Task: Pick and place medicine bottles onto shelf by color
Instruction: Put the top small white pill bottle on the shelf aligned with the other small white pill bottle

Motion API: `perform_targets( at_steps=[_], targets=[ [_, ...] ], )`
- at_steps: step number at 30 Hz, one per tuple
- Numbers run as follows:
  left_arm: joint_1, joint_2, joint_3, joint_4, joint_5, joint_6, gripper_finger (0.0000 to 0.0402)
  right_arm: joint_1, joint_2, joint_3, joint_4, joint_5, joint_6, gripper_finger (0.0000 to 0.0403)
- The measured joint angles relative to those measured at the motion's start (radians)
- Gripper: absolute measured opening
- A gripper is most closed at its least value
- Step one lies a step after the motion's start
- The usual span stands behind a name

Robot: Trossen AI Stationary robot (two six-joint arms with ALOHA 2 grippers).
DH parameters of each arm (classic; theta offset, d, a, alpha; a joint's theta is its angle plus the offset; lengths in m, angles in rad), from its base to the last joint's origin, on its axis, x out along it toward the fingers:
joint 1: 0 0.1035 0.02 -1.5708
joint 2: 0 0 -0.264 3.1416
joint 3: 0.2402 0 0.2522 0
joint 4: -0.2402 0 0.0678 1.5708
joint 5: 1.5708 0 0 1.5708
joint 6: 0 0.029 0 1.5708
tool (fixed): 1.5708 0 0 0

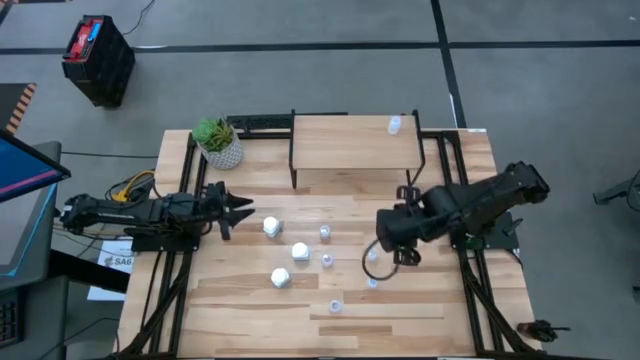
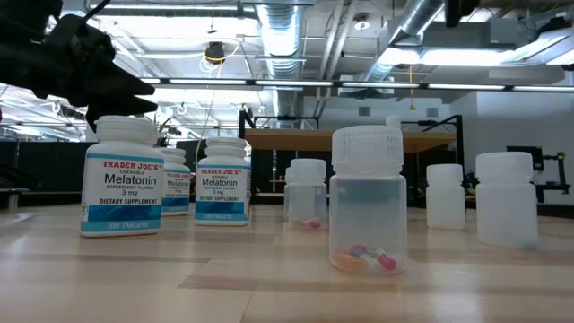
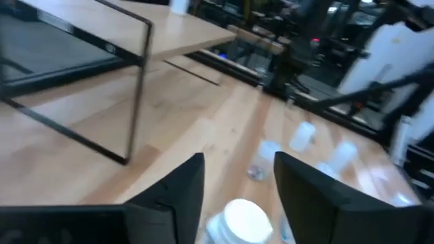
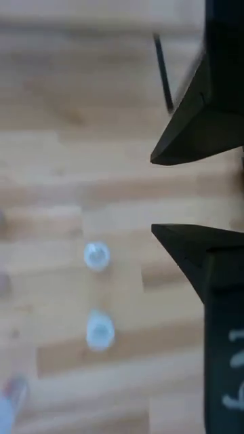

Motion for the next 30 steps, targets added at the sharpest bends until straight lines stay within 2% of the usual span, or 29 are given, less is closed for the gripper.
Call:
perform_targets(
  at_steps=[4, 7, 12, 20, 26, 30],
  targets=[
    [0.000, 0.068, 0.104, -0.001, -0.030, 0.080, 0.0178, 0.032, 0.000, 0.000, -0.001, 0.168, -0.019, 0.0165],
    [0.000, 0.156, 0.193, -0.086, -0.046, 0.095, 0.0178, 0.033, 0.000, 0.000, 0.000, 0.210, -0.019, 0.0161],
    [0.000, 0.357, 0.313, -0.272, -0.083, 0.027, 0.0178, 0.014, 0.012, 0.000, 0.038, 0.211, -0.006, 0.0155],
    [0.000, 0.558, 0.426, -0.310, -0.083, -0.005, 0.0178, 0.007, 0.010, 0.000, 0.109, 0.201, 0.032, 0.0158],
    [0.000, 0.601, 0.460, -0.307, -0.084, -0.006, 0.0178, -0.005, 0.010, 0.000, 0.130, 0.115, 0.038, 0.0210],
    [0.000, 0.601, 0.461, -0.307, -0.082, -0.006, 0.0178, -0.020, 0.010, 0.000, 0.134, 0.107, 0.087, 0.0253]
  ],
)
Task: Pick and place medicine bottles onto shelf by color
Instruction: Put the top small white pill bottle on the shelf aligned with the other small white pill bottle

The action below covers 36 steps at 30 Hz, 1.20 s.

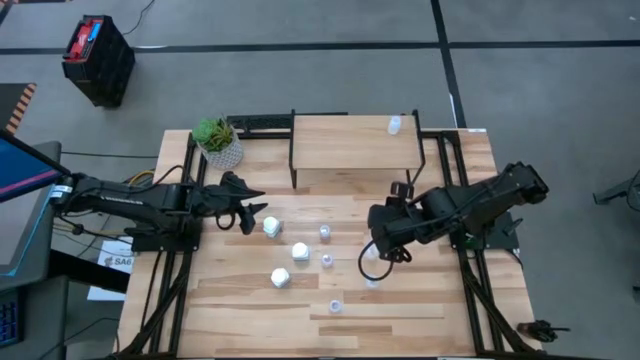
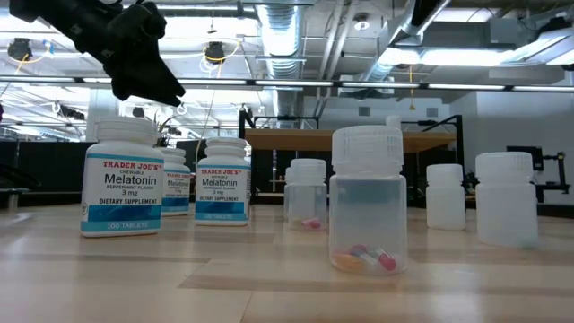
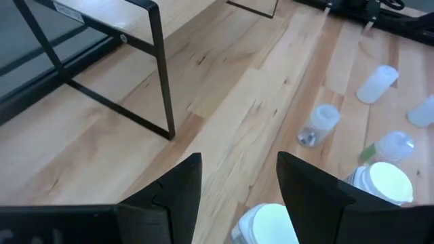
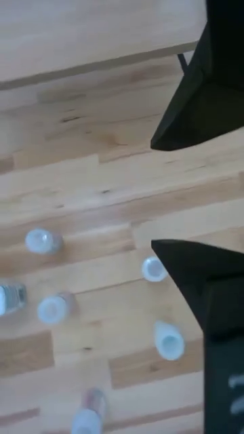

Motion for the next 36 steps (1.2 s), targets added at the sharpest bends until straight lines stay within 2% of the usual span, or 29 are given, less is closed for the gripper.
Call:
perform_targets(
  at_steps=[6, 11, 16, 19, 24, 36],
  targets=[
    [0.000, 0.000, 0.000, 0.000, 0.000, -0.002, 0.0178, 0.004, -0.002, -0.031, -0.002, 0.000, 0.022, 0.0270],
    [0.000, 0.000, 0.000, 0.000, 0.000, -0.002, 0.0178, 0.024, -0.031, -0.193, 0.007, -0.001, 0.058, 0.0270],
    [0.000, 0.000, 0.000, 0.000, 0.001, -0.004, 0.0178, 0.023, -0.042, -0.350, 0.165, -0.022, 0.074, 0.0270],
    [0.000, 0.000, 0.000, 0.000, 0.001, -0.004, 0.0178, 0.023, -0.038, -0.389, 0.257, -0.072, 0.055, 0.0270],
    [0.000, 0.000, 0.000, -0.001, 0.001, -0.004, 0.0178, 0.023, -0.034, -0.448, 0.411, -0.085, -0.008, 0.0270],
    [0.000, 0.000, 0.000, -0.001, 0.002, -0.004, 0.0178, 0.023, -0.032, -0.590, 0.635, -0.135, 0.021, 0.0270]
  ],
)
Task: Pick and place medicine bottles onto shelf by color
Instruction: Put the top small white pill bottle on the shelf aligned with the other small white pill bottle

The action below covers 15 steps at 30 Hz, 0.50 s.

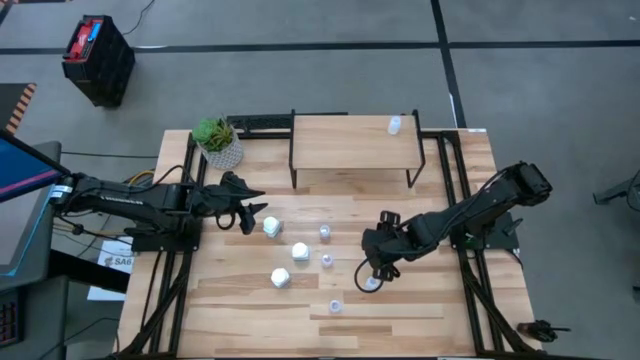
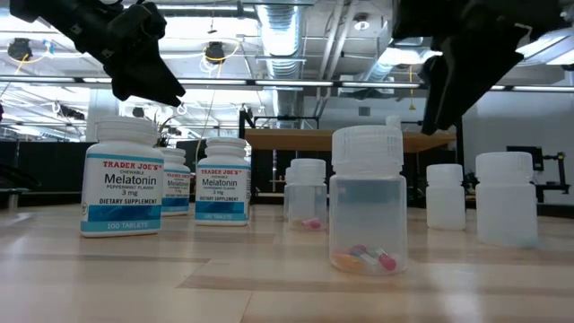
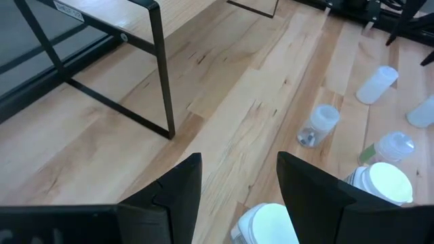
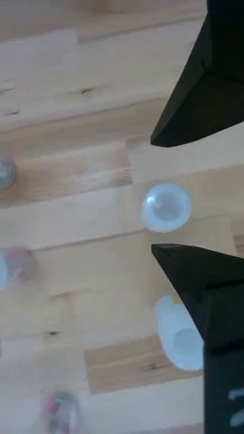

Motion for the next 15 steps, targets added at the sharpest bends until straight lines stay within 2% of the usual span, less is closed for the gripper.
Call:
perform_targets(
  at_steps=[5, 15],
  targets=[
    [0.000, 0.000, 0.000, 0.000, 0.000, 0.000, 0.0178, 0.000, 0.000, -0.023, 0.018, -0.016, 0.002, 0.0270],
    [0.000, 0.000, 0.000, 0.000, 0.000, 0.000, 0.0178, 0.000, 0.000, -0.102, 0.168, -0.033, 0.003, 0.0270]
  ],
)
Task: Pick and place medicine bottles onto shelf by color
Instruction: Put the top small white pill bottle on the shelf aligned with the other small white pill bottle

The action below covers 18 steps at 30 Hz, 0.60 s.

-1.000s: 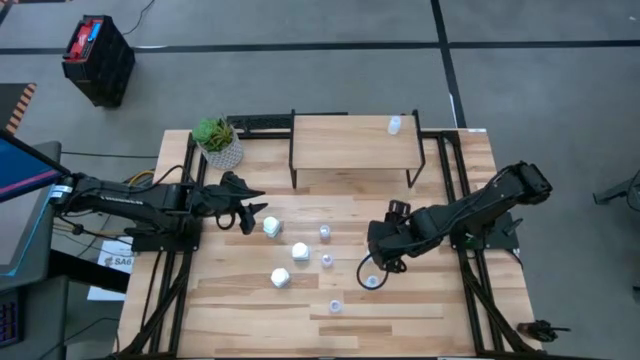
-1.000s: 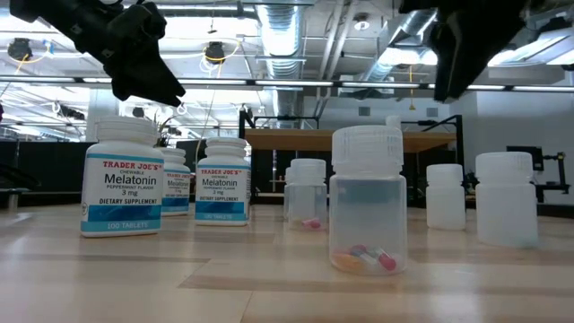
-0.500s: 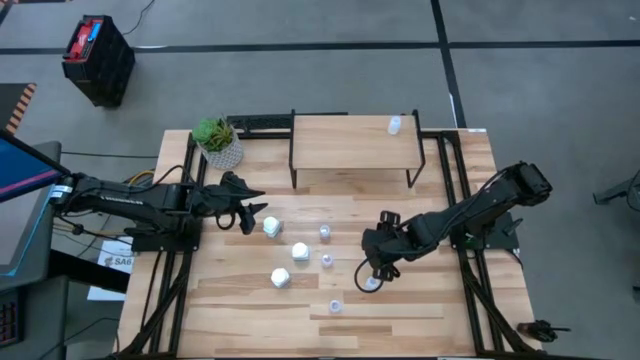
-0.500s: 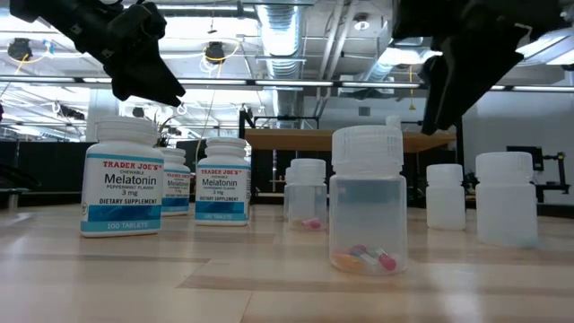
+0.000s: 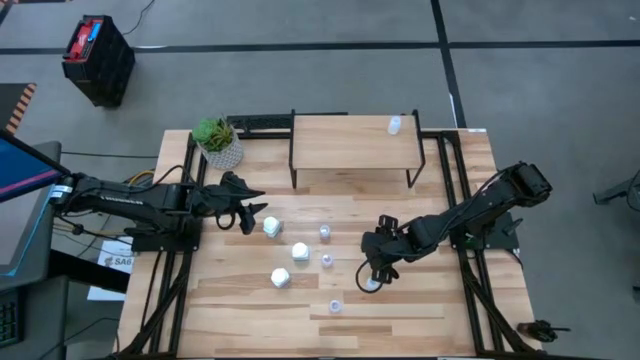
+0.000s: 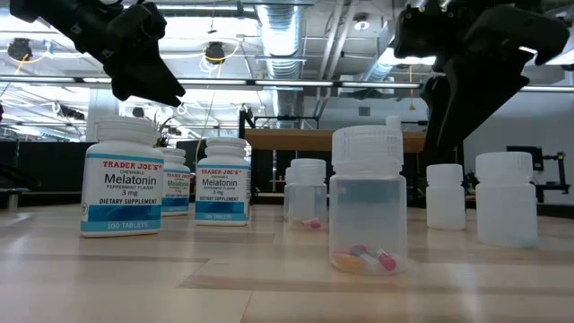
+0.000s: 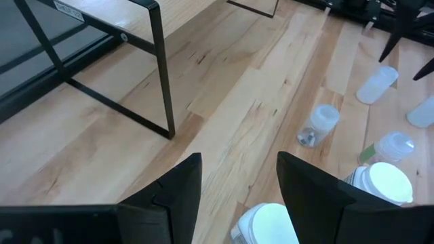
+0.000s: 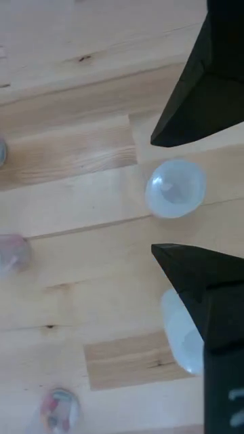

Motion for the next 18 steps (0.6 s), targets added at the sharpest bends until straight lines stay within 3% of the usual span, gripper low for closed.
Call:
perform_targets(
  at_steps=[12, 18],
  targets=[
    [0.000, 0.000, 0.000, 0.000, 0.000, 0.000, 0.0178, 0.000, 0.003, -0.061, 0.064, 0.000, 0.024, 0.0270],
    [0.000, 0.000, 0.000, -0.002, 0.000, 0.000, 0.0177, -0.002, 0.066, -0.061, 0.080, 0.002, 0.018, 0.0270]
  ],
)
